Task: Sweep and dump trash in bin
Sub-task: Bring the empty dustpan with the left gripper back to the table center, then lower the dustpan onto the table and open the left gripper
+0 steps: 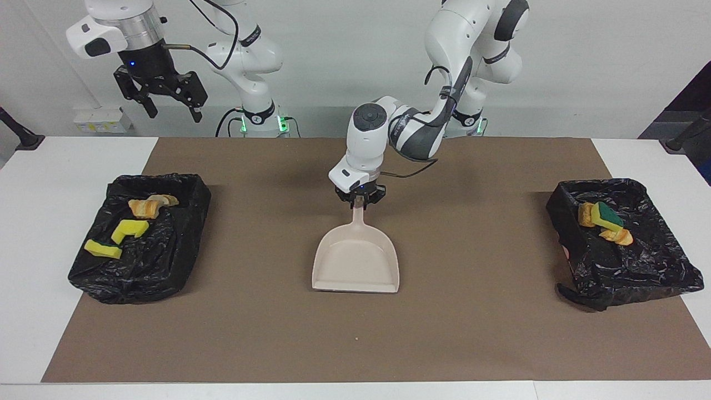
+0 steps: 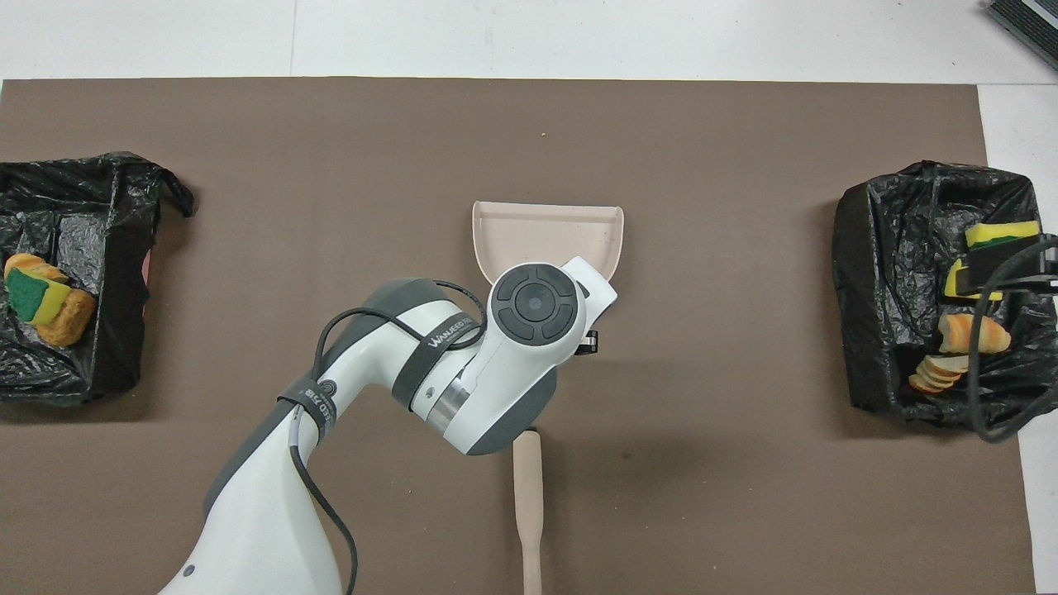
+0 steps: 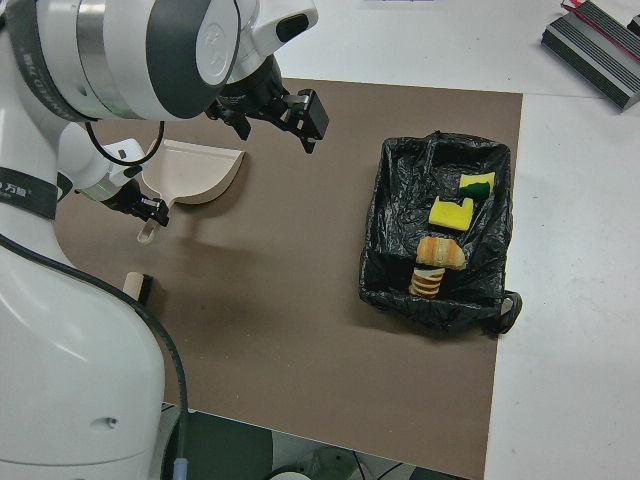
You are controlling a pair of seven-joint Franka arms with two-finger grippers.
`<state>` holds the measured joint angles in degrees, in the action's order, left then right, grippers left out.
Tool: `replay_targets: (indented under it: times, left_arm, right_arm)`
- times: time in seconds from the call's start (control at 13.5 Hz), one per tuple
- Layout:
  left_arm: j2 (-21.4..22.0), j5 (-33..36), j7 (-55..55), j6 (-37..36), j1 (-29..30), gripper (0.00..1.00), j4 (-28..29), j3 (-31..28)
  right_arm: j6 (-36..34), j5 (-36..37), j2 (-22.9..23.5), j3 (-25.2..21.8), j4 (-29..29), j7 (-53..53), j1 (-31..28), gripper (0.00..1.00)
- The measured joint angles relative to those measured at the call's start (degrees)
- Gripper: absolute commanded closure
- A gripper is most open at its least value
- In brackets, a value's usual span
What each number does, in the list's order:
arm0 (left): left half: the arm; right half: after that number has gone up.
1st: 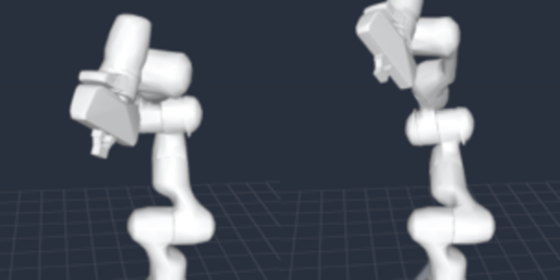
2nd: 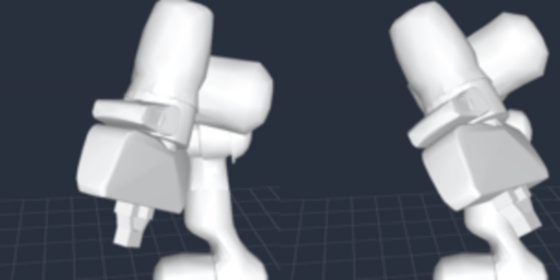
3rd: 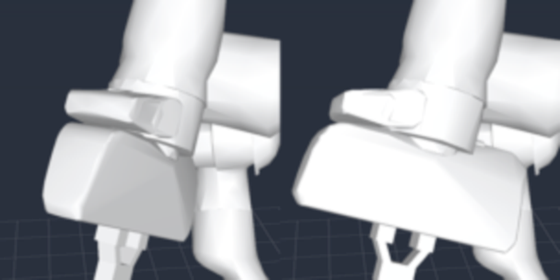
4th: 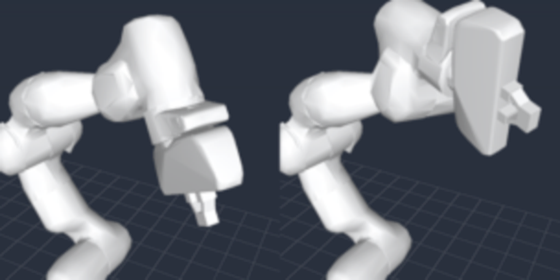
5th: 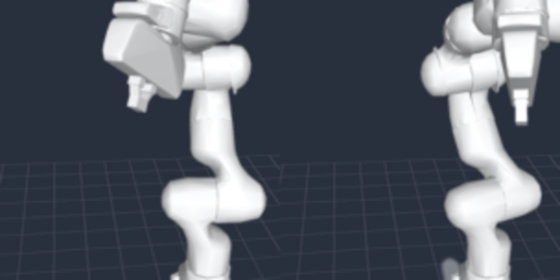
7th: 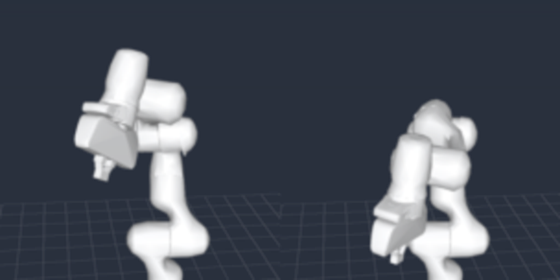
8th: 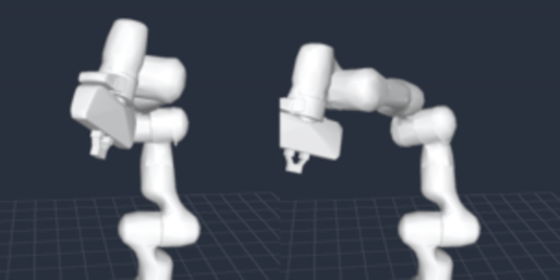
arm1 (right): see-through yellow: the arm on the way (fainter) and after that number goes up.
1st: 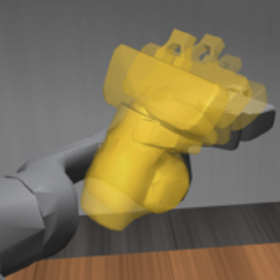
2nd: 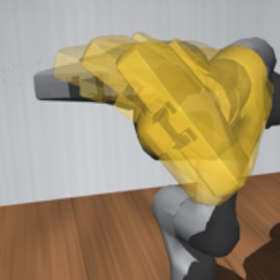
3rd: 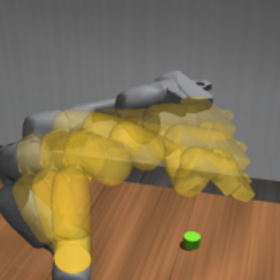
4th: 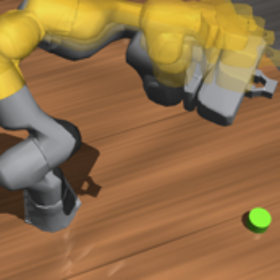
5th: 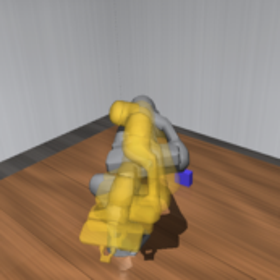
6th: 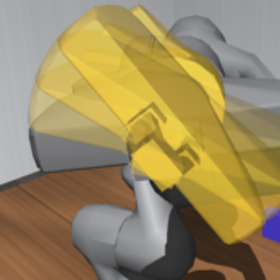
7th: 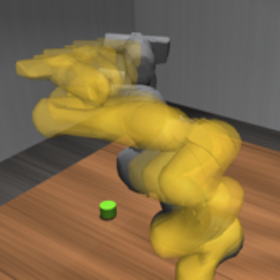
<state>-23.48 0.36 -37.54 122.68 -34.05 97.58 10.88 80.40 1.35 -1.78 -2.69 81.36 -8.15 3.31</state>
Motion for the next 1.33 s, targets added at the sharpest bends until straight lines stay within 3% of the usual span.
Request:
replay_targets:
  times: [0.22,0.59,1.04,1.33]
  left_arm:
    - [1.3,0.0,-0.3,0.0,0.3,0.00,-0.2,-1.1]
    - [7.5,1.0,2.4,-2.1,6.0,0.00,-0.7,-4.6]
    - [16.6,1.2,24.5,-16.6,20.9,0.00,-0.8,-5.7]
    - [20.2,1.2,32.3,-22.7,26.3,0.00,-0.9,-5.7]
  right_arm:
    - [0.0,0.0,0.0,0.0,0.0,0.0,0.0,0.00]
    - [0.0,0.0,0.0,0.0,0.0,0.0,0.0,0.00]
    - [0.0,0.0,0.0,0.0,0.0,0.0,0.0,0.00]
    - [-0.1,0.0,0.0,0.0,0.0,0.0,0.0,0.00]
